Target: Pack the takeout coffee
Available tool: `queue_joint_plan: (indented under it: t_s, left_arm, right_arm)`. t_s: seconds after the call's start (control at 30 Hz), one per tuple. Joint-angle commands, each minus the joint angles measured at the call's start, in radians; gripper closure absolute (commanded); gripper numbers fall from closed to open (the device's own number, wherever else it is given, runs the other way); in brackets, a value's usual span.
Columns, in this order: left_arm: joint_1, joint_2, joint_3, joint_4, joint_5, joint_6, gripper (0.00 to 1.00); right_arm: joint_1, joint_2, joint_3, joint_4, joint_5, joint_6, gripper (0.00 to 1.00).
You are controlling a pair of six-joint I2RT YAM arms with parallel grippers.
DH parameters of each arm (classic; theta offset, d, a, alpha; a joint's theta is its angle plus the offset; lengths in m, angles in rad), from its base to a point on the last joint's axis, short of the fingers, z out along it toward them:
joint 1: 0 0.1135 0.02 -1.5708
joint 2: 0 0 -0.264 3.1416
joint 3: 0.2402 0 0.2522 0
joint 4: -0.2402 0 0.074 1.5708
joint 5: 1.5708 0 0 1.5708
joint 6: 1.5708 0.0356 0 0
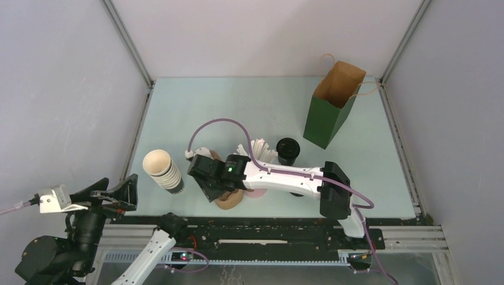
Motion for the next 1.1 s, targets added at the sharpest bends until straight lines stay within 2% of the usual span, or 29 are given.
queue_joint_plan:
  t_s: [0.0, 0.1, 0.2, 0.4, 0.67, 0.93, 1.07]
  left_arm:
    - [-0.004, 0.041, -0.01, 0.023, 0.015, 0.008, 0.0]
    - [-0.004, 0.045, -0.01, 0.026, 0.019, 0.008, 0.0]
    - [-0.004, 0.048, -0.014, 0.03, 0.022, 0.008, 0.0]
    - [-0.004, 0.048, -0.015, 0.032, 0.026, 0.008, 0.0]
    - [-0.004, 0.049, -0.014, 0.03, 0.028, 0.008, 0.0]
    - [-0.004, 0.05, -0.013, 0.032, 0.033, 0.009, 0.0]
    - [-0.003, 0.048, -0.016, 0.032, 0.034, 0.004, 0.0]
  right_arm:
    - [-0.025, -0.028, -0.021, 0.039, -0.033, 0.038, 0.6]
    - [-0.031, -0.037, -0.047, 0.061, -0.061, 0.044, 0.63]
    - [-0.03, -0.031, -0.05, 0.058, -0.06, 0.046, 0.58]
    - [-0.029, -0.036, -0.051, 0.06, -0.053, 0.045, 0.6]
    - [-0.041, -0.067, -0.086, 0.094, -0.096, 0.062, 0.57]
    - [-0.059, -0.101, -0.128, 0.122, -0.119, 0.087, 0.6]
    - [-0.074, -0.112, -0.144, 0.141, -0.163, 0.099, 0.65]
